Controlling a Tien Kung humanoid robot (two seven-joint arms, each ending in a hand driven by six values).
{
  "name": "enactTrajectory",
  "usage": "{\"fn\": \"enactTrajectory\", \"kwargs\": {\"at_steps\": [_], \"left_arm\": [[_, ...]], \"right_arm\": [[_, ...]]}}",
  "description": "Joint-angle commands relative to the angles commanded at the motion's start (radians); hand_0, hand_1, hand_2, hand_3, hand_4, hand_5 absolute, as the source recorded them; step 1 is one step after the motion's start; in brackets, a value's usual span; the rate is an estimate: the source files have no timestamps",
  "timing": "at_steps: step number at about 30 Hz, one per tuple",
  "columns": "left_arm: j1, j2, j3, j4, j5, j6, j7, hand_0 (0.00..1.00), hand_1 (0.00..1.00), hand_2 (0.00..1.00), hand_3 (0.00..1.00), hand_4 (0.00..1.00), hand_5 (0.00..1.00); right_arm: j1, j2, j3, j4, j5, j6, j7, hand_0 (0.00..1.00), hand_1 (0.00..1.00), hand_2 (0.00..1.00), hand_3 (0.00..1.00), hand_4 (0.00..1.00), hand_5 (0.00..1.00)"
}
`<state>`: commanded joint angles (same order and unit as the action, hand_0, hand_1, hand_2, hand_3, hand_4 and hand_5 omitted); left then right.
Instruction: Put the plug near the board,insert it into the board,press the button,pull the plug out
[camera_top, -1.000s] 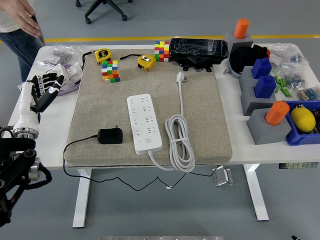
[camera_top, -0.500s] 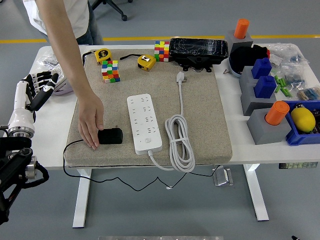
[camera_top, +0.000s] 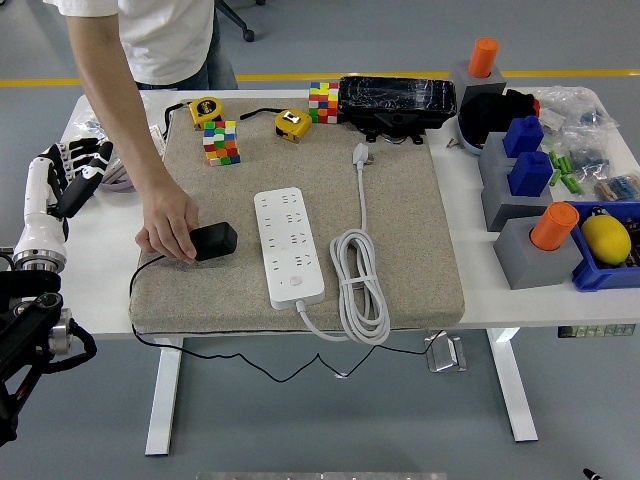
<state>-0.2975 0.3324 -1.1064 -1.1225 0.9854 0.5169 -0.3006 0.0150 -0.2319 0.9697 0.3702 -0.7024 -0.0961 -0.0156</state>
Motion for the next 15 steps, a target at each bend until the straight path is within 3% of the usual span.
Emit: {"fn": "enactTrajectory", "kwargs": {"at_steps": [15], "left_arm": [[0.004, 0.008, 0.073, -0.046, 0.014, -0.013, 0.006, 0.649, 0.683, 0.684, 0.63, 0.861, 0.543]], "right_arm": [[0.002, -0.001, 0.0, 0.0, 0.001, 0.0, 0.0, 0.609, 0.647, 0.665, 0.558, 0.946, 0.507]]}}
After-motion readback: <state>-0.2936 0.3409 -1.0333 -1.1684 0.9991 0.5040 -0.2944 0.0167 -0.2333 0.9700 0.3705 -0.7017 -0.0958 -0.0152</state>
